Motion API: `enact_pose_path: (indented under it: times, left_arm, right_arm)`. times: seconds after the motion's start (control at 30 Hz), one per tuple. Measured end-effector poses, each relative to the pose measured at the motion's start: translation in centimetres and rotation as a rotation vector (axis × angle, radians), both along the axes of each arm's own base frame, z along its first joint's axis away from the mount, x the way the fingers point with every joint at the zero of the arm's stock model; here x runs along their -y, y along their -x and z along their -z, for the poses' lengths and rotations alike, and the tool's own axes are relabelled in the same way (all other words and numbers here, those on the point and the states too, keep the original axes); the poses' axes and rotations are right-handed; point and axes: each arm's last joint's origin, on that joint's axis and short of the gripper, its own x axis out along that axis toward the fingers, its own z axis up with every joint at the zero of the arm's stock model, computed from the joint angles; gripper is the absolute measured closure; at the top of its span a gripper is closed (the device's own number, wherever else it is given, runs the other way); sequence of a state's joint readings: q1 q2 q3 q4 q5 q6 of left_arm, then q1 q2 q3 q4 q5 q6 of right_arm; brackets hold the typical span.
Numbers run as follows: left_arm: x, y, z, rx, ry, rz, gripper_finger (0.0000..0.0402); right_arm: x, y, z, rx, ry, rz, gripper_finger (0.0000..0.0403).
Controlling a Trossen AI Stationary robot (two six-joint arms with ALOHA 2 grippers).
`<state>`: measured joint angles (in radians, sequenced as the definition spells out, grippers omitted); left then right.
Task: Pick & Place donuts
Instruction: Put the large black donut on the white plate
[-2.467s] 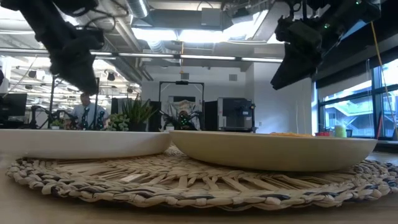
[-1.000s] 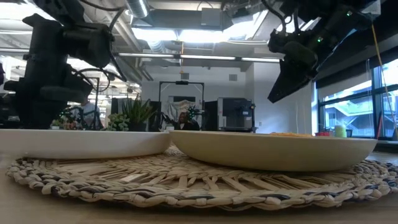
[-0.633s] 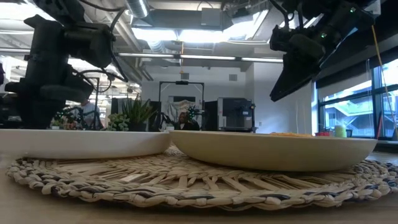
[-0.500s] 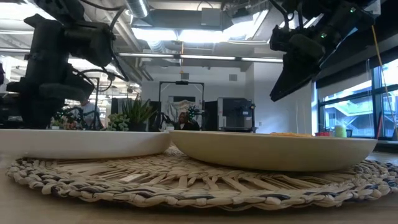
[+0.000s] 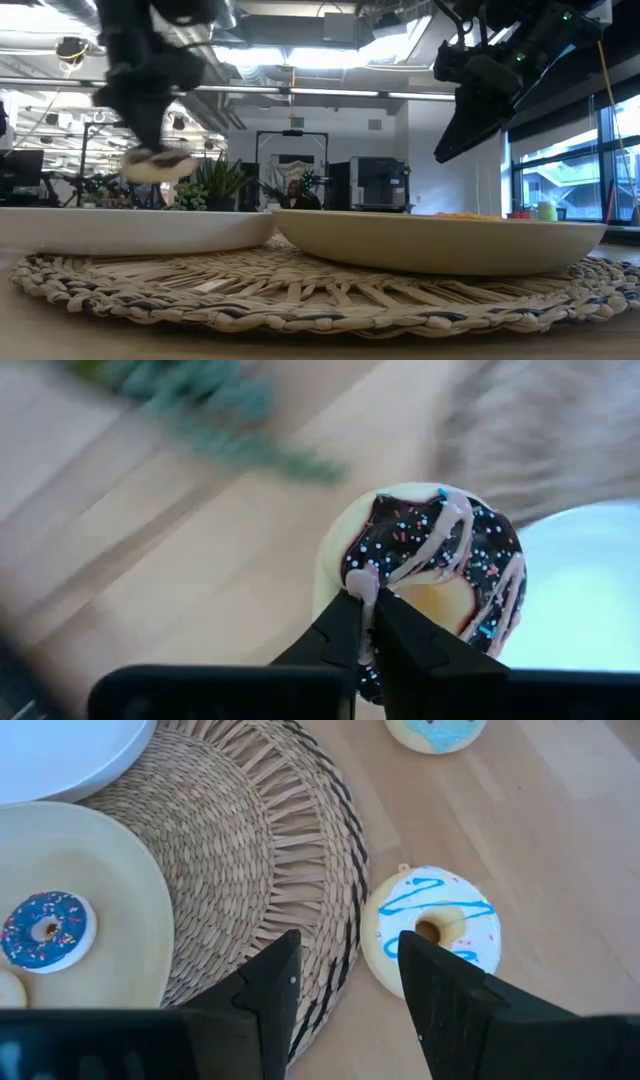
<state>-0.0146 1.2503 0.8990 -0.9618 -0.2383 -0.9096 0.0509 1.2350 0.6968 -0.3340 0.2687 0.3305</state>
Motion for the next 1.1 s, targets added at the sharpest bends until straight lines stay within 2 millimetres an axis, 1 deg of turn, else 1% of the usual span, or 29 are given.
enact_pose_path:
  times: [0.07, 0.17, 0.3, 0.53, 0.67, 0.77, 1.1]
  left_arm:
    - [0.6, -0.8, -0.3, 0.080, 0.016, 0.061, 0.0389]
    - [1.6, -1.9, -0.1, 0.134, 0.039, 0.131, 0.0389]
    - [2.9, -2.6, 1.2, 0.089, 0.058, 0.156, 0.0389]
    - [5.1, -4.0, 4.2, -0.030, 0.164, 0.222, 0.0389]
    - [5.6, -4.3, 5.6, -0.091, 0.188, 0.200, 0.0389]
    - [5.7, -4.4, 6.2, -0.115, 0.188, 0.196, 0.0388]
    - [5.7, -4.4, 6.2, -0.122, 0.196, 0.232, 0.0357]
  right_arm:
    - [0.0, 0.0, 0.0, 0.000, 0.000, 0.000, 0.0232]
    - [0.0, 0.0, 0.0, 0.000, 0.000, 0.000, 0.0232]
    - [0.0, 0.0, 0.0, 0.000, 0.000, 0.000, 0.0232]
    - [0.0, 0.0, 0.0, 0.001, 0.000, 0.001, 0.0232]
    - [0.0, 0.0, 0.0, 0.001, 0.000, 0.001, 0.0232]
    - [0.0, 0.0, 0.0, 0.001, 0.000, 0.001, 0.0232]
    - [0.0, 0.0, 0.0, 0.001, 0.000, 0.001, 0.0232]
